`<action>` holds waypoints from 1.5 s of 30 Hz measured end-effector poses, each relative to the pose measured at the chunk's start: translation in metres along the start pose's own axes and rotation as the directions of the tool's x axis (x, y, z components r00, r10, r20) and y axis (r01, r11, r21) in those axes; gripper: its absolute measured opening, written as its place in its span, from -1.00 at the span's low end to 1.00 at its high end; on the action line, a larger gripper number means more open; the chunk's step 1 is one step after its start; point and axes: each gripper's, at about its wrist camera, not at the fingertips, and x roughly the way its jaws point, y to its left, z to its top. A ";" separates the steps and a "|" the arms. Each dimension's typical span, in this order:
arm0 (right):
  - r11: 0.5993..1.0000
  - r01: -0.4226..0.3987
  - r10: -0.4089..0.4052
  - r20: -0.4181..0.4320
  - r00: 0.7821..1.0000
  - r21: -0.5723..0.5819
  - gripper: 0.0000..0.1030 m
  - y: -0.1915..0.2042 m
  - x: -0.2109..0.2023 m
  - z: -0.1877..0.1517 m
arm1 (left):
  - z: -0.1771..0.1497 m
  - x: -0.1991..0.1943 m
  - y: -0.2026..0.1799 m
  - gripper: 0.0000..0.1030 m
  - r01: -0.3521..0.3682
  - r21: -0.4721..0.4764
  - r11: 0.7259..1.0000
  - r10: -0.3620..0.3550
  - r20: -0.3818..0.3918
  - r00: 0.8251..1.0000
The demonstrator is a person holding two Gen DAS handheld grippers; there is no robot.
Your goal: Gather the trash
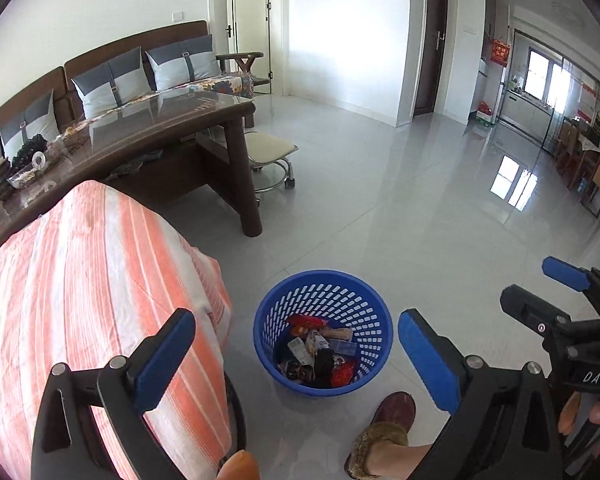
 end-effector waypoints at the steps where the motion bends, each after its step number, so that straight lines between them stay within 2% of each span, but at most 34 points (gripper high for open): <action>1: 0.999 0.037 -0.037 -0.006 0.999 -0.027 0.99 0.003 -0.002 -0.002 | -0.001 -0.001 0.000 1.00 -0.010 -0.001 1.000 0.010 -0.001 1.000; 2: 0.997 0.058 -0.059 -0.014 0.998 -0.045 0.99 0.006 -0.004 -0.005 | -0.001 -0.001 -0.001 1.00 -0.017 -0.004 1.000 0.017 -0.001 1.000; 5: 0.997 0.054 -0.057 -0.056 0.997 -0.045 0.99 0.008 -0.005 -0.011 | -0.001 -0.005 -0.006 1.00 -0.071 0.023 0.997 0.070 0.008 0.997; 10: 0.997 0.070 -0.071 -0.119 0.990 -0.010 0.99 0.009 -0.007 -0.020 | -0.002 -0.006 0.001 1.00 0.009 -0.031 0.999 -0.010 -0.037 0.999; 12: 0.998 0.067 -0.063 -0.153 0.986 0.019 0.99 0.007 -0.008 -0.024 | -0.003 -0.005 0.002 1.00 0.011 -0.032 0.999 -0.013 -0.044 0.999; 16: 0.997 0.071 -0.061 -0.196 0.979 0.041 0.99 0.007 -0.011 -0.027 | -0.004 -0.002 0.002 1.00 0.078 -0.039 0.996 -0.081 -0.074 0.994; 18: 0.997 0.073 -0.064 -0.209 0.976 0.037 0.99 0.009 -0.013 -0.030 | -0.004 0.000 -0.001 1.00 0.084 -0.030 0.996 -0.086 -0.087 0.992; 21: 0.997 0.075 -0.066 -0.220 0.973 0.034 0.99 0.012 -0.015 -0.031 | -0.007 0.004 -0.006 1.00 0.067 -0.007 0.998 -0.067 -0.102 0.993; 45: 0.996 0.091 -0.086 -0.232 0.969 0.012 0.99 0.018 -0.018 -0.033 | -0.011 0.009 -0.003 1.00 0.049 -0.017 0.999 -0.051 -0.138 0.989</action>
